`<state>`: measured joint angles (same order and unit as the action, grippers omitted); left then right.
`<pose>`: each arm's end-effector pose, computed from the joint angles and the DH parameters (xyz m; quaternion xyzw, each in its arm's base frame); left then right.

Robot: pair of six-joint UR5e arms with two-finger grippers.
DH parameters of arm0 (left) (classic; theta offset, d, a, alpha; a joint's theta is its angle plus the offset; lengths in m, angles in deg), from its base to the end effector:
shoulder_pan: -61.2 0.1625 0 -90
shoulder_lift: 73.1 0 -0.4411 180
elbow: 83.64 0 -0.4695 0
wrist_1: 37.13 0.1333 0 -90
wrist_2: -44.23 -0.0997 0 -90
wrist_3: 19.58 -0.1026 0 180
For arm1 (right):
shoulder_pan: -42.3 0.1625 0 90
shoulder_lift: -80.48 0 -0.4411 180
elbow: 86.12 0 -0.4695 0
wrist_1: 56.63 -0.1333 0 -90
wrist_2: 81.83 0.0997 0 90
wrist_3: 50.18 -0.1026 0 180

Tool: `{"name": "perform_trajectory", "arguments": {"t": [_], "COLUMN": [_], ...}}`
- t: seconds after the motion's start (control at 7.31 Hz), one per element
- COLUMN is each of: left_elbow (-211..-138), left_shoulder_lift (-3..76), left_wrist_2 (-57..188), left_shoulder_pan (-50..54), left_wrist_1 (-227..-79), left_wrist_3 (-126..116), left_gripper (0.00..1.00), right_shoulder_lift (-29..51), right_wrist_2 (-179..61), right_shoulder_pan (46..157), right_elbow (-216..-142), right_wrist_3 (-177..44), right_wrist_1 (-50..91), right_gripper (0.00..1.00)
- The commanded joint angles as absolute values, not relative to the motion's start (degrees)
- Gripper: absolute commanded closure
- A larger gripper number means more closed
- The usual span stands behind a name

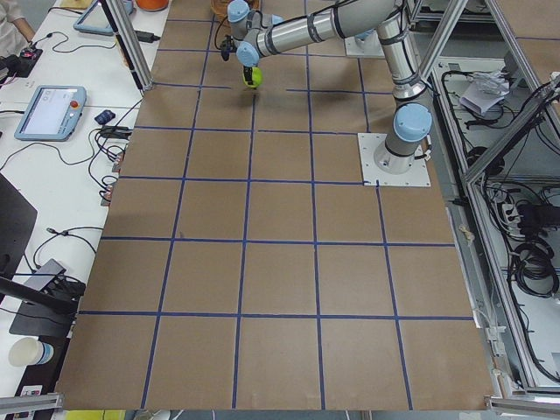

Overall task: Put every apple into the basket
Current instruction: 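Drop the dark apple in the basket while the left sets the green apple centrally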

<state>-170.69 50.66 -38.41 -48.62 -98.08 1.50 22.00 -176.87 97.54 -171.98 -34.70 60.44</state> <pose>-0.3903 -0.6511 0.1840 0.0120 -0.9977 -0.0368 0.0548 -0.3236 -0.6843 0.2199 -0.1672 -0.9849 -0.0211 0.0387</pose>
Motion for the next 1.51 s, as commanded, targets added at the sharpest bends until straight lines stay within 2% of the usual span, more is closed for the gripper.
{"name": "perform_trajectory", "arguments": {"t": [0.0, 0.41, 0.82, 1.09, 1.37], "left_elbow": [-170.3, -165.05, -163.18, -163.09, -163.44], "left_shoulder_lift": [49.08, 43.99, 35.57, 27.75, 23.51], "left_wrist_2": [-38.13, -38.21, -39.62, -46.8, -46.05], "left_shoulder_pan": [-47.88, -42.79, -36.29, -32.59, -29.51], "left_wrist_1": [-98.03, -110.45, -124.11, -132.54, -134.24], "left_wrist_3": [1.25, -5.13, -21.03, -26.08, -29.24], "left_gripper": [0.0, 0.0, 0.0, 0.0, 0.0], "right_shoulder_lift": [21.68, 17.84, 9.39, 10.51, 12.87], "right_wrist_2": [-175.26, -175.26, -171.77, -169.02, -163.78], "right_shoulder_pan": [97.67, 100.02, 116.4, 130.65, 139.2], "right_elbow": [-171.81, -171.46, -171.46, -171.55, -172.08], "right_wrist_3": [-34.72, -34.98, -51.49, -68.12, -83.23], "right_wrist_1": [60.18, 57.04, 45.69, 46.72, 46.9], "right_gripper": [0.0, 0.0, 0.0, 0.0, 0.0]}}
